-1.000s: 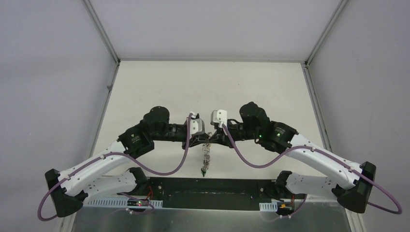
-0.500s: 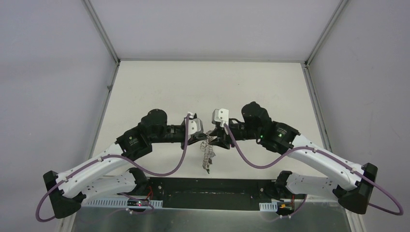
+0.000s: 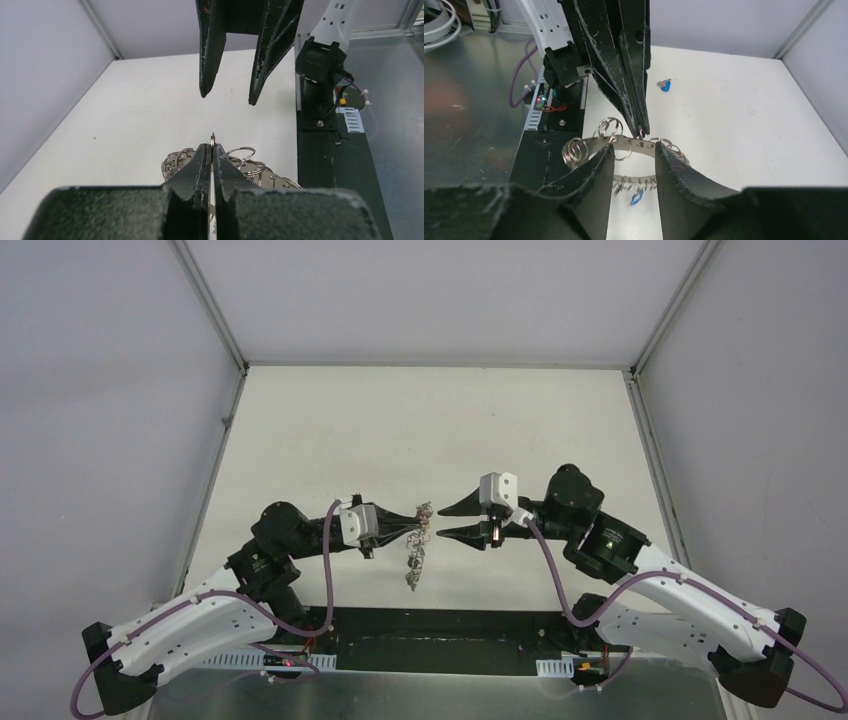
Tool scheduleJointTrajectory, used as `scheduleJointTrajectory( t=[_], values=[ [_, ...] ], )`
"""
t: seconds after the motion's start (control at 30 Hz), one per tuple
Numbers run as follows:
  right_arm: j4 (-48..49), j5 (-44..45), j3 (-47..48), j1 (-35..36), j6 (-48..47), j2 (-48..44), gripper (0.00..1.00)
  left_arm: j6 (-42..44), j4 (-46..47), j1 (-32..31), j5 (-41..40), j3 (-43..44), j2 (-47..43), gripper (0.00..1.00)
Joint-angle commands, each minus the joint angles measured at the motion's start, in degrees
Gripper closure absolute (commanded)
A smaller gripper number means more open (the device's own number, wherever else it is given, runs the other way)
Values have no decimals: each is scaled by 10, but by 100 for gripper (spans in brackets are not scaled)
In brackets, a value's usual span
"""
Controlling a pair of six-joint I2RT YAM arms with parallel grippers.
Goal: Put the keys on the keyring
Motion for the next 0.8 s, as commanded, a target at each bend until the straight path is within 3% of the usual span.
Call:
scheduleJointTrajectory(
  t=[0.0,0.23,0.6,0.77],
  values=[
    [94,-53,-9,0,18,-4,65,-30,165,-1,37,-19,-9,100],
    [115,-66,-9,-1,30,17,72,-42,212,-1,52,-31,-2,100],
    [113,-26,-19,-1,23,25,66,-46,207,-1,63,-21,4,100],
    [113,-26,-22,-1,28,30,81,-43,199,-1,70,-12,11,100]
  ],
)
